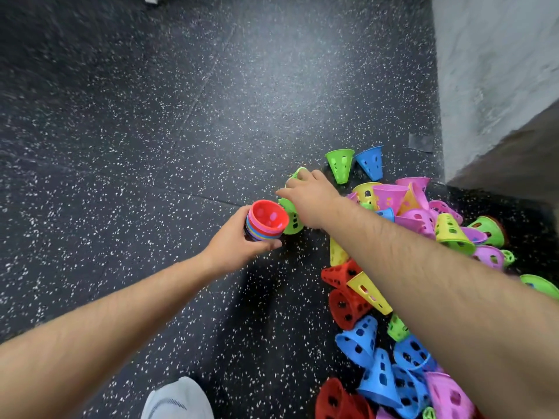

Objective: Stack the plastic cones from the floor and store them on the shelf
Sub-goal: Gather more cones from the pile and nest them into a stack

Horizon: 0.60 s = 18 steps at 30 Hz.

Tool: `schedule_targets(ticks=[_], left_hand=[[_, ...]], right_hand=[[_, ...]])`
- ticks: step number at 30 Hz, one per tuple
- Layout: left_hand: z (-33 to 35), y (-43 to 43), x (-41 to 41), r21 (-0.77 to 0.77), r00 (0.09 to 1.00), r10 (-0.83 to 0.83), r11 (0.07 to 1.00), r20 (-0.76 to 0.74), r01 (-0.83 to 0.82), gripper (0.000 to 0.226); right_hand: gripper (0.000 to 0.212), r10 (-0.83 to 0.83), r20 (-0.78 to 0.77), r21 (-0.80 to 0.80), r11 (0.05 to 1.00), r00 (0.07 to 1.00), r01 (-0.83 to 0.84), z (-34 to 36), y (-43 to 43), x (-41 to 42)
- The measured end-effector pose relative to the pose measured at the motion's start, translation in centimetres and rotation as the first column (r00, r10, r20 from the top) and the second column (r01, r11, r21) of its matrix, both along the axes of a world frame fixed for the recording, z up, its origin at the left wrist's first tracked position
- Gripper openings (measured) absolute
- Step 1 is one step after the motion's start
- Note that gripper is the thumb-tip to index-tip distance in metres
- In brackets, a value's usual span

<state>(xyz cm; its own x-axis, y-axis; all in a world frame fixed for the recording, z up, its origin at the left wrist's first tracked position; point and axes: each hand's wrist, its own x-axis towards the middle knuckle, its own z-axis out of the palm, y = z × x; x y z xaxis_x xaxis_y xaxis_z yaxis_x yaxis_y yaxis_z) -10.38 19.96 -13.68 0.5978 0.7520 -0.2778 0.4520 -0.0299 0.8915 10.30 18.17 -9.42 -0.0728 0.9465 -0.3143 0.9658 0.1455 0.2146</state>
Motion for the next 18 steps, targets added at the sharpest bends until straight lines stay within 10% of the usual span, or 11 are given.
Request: schedule_targets(ticks=[9,13,18], left_hand=[[-0.4,-0.5,-0.8,-0.01,1.0,0.004,1.0,-0.002,-0.004,0.071],[-0.2,-0.8,-0.8,-0.01,1.0,0.003,1.0,-0.008,-0.003,0.071],[0.1,-1.2,-0.6,-0.007,1.0,0.002,1.0,0.01,-0.002,0.071]], right_hand=[[0.081,-0.124,-0.315,0.182,0.965,0.941,0.188,0.0,-2.4,0.5],[0.079,-0.229,-0.84,0.151,0.772,0.491,0.618,1.6,-4.1,-0.4],[0.078,-0.209,-0.973,-0.057,0.621,0.095,0.782,2.4,-5.5,-2.4]])
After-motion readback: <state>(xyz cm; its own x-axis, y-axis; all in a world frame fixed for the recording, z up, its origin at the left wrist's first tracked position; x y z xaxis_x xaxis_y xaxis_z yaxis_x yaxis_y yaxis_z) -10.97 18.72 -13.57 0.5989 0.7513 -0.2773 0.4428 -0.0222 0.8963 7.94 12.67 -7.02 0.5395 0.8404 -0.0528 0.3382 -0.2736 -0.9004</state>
